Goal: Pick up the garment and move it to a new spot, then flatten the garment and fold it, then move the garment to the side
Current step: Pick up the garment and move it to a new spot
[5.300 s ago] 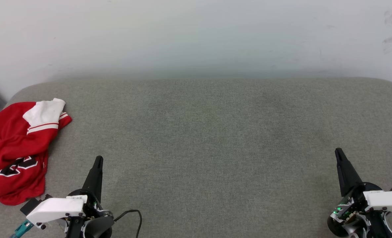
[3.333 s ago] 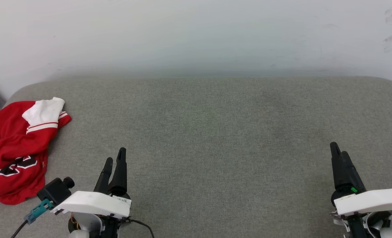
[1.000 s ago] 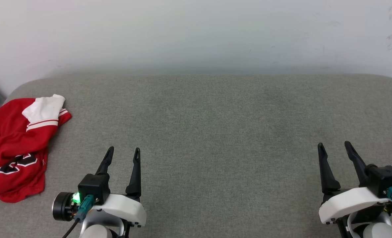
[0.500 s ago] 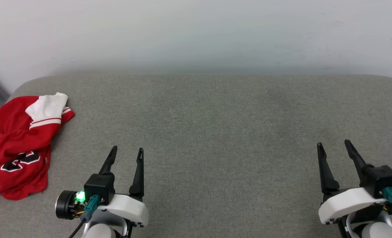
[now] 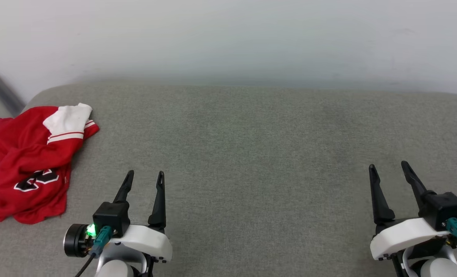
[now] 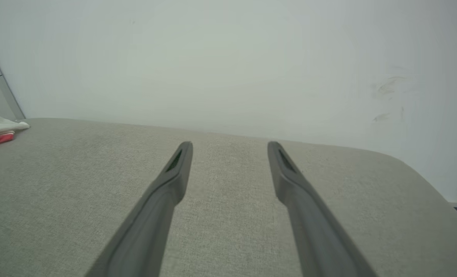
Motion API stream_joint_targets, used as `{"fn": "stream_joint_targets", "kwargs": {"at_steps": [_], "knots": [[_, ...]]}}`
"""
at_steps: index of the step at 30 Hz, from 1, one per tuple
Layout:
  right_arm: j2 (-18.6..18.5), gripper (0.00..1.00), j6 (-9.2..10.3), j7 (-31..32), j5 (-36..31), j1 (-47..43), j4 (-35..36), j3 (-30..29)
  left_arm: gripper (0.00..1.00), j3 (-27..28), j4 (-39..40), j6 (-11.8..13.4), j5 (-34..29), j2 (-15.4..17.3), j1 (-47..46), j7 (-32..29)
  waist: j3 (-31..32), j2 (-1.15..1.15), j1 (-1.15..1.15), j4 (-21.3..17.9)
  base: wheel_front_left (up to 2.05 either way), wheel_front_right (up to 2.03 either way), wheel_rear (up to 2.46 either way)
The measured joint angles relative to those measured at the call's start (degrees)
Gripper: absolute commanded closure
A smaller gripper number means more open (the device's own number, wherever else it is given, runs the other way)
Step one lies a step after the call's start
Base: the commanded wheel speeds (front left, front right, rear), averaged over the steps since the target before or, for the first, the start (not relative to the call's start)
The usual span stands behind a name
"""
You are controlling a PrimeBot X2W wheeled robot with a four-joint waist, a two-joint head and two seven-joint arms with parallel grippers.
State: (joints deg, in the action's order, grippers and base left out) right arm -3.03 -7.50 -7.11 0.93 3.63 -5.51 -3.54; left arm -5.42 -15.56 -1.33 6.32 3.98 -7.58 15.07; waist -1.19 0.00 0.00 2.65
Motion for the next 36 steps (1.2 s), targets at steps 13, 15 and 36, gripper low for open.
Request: {"fn": "stream_joint_targets", "kwargs": {"at_steps": [13,15,36], "knots": [[0.03,0.00,0.00,0.80,-0.29,0.08,2.92,4.07,0.00,5.16,-0.07,0.40,1.15,-0.25,-0.90,0.01,-0.84,0.00,0.00,9.65,0.00,0.00,0.00],[0.05,0.00,-0.01,1.09,-0.32,0.31,3.03,4.76,0.00,5.67,0.27,0.34,0.96,-0.22,-0.87,0.00,-0.93,0.00,0.00,11.60,0.00,0.00,0.00],[-0.67,0.00,0.00,1.89,0.63,2.19,4.33,8.37,0.00,10.33,1.80,0.01,0.49,-0.76,1.18,0.00,-2.46,0.00,0.00,25.12,0.00,0.00,0.00]]}}
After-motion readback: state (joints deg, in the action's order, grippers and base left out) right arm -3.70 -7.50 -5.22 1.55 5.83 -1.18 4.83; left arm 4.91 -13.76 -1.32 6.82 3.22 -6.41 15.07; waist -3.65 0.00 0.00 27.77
